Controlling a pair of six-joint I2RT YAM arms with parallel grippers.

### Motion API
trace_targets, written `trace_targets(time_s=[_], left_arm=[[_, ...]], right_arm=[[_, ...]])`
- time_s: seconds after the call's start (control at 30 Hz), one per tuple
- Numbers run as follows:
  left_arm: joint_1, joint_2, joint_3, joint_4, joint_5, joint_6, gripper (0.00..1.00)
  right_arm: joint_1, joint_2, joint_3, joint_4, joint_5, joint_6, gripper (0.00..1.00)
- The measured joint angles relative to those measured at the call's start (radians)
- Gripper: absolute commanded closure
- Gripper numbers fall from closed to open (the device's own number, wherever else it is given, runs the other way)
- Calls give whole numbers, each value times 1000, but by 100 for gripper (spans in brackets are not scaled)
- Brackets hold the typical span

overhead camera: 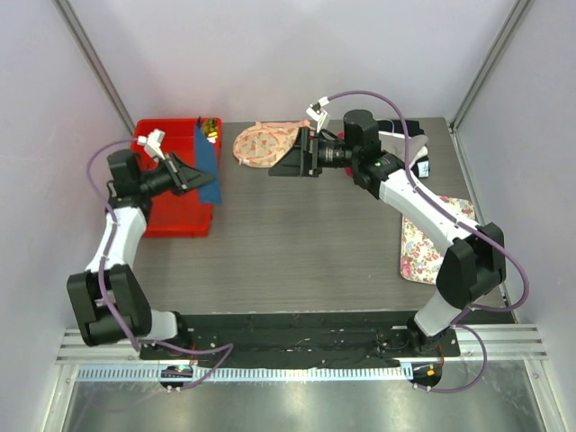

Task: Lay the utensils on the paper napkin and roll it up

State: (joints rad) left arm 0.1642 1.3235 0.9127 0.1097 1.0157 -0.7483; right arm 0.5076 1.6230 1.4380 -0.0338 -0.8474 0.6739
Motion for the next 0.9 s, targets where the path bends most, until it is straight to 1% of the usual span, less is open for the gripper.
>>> trace_targets(time_s=[0.1,0.23,0.3,0.43,0.53,0.63,0.9], left_arm=[[86,107,141,-232,40,238,100],[151,259,320,-549,57,557,100],[173,330,370,-664,58,674,100],[202,454,417,-813,32,821,100],[218,521,418,-861,4,866,100],[224,558,418,-860,-27,860,100],[224,665,430,-755,-65,741,100]], right_arm=[[-5,1,0,-8,0,-8,5],[-6,6,0,-10,-2,-14,5],[-6,15,1,-10,-4,-14,5],[-6,40,7,-12,-5,-14,5],[-6,54,7,-13,-7,-12,5],[-6,62,7,-12,-11,-8,5],[-6,84,7,-12,-19,4,5]])
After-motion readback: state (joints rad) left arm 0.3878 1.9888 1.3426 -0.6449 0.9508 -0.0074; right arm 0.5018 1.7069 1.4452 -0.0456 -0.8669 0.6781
